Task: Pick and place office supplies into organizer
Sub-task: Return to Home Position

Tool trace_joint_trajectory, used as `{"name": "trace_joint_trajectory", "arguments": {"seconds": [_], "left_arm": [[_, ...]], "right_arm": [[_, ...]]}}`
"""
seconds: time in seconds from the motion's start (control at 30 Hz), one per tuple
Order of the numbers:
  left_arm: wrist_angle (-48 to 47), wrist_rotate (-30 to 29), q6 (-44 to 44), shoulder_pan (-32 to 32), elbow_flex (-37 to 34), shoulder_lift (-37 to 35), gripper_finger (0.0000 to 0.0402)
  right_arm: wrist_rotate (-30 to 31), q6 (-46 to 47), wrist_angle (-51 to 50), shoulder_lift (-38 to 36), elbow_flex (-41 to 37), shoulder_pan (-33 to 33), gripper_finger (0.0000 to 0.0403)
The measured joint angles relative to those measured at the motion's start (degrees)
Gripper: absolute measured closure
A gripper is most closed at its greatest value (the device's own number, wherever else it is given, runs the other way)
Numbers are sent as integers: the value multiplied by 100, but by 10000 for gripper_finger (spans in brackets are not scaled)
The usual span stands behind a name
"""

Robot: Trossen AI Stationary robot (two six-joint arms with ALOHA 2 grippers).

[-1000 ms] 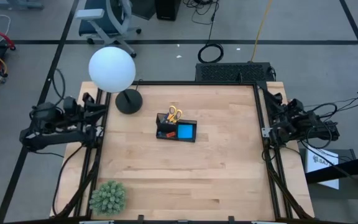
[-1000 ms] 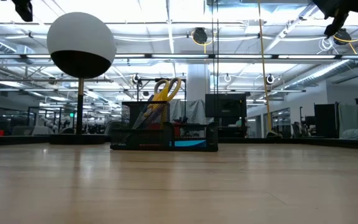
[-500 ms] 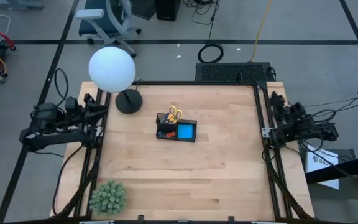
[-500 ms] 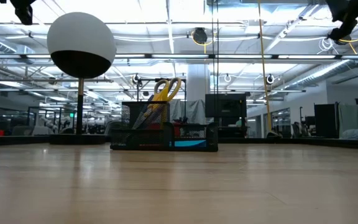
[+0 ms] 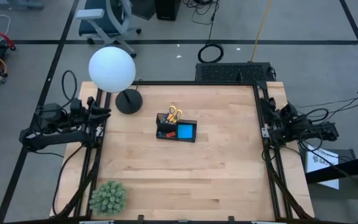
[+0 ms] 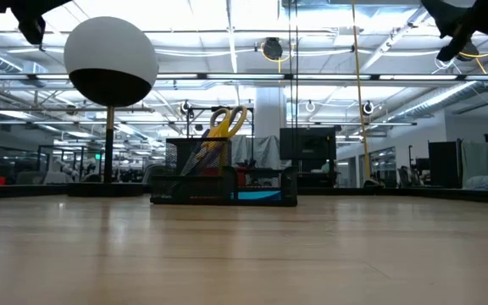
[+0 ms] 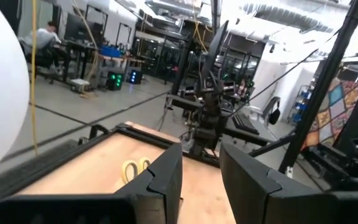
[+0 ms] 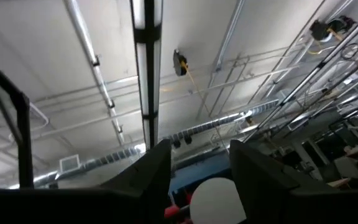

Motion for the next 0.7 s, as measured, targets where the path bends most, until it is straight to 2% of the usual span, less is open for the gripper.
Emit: {"name": "trace_joint_trajectory", "arguments": {"seconds": [0.17, 0.5, 0.7], "left_arm": [[-7, 4, -78, 0, 0, 0, 286], [-12, 4, -73, 0, 0, 0, 286], [-14, 10, 463, 0, 0, 0, 286]], "right_arm": [[-421, -25, -268, 1, -6, 1, 248], [-410, 137, -1464, -2, -8, 0, 248], [-410, 3, -2373, 1, -8, 0, 248]]}}
